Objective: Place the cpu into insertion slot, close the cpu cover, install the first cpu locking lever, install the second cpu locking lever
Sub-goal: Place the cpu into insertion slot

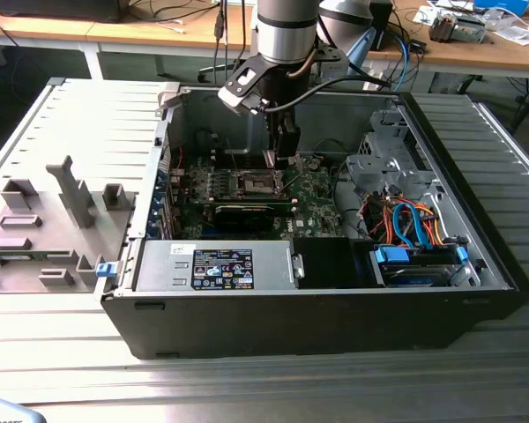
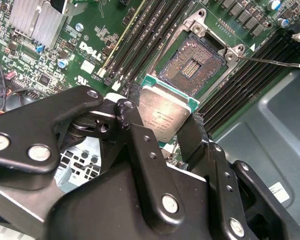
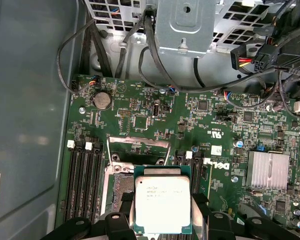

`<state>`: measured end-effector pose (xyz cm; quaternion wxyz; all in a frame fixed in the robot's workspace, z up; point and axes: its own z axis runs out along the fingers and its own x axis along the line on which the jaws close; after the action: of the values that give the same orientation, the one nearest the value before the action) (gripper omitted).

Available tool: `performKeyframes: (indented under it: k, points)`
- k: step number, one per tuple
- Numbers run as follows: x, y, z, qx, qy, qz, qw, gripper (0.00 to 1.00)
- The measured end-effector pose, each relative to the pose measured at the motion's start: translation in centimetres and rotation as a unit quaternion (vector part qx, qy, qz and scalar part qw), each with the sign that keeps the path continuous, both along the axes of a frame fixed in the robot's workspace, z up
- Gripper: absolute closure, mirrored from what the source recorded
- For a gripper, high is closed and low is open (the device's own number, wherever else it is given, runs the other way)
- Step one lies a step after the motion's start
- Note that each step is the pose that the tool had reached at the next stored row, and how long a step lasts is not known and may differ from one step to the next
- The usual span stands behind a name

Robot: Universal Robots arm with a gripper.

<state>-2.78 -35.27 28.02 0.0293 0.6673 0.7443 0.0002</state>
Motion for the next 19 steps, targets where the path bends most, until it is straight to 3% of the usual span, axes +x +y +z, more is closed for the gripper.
performKeyframes:
  k: [19]
  points:
    - [0.0,0.0,0.0,0.0,0.0,-0.003,0.99999,0.46]
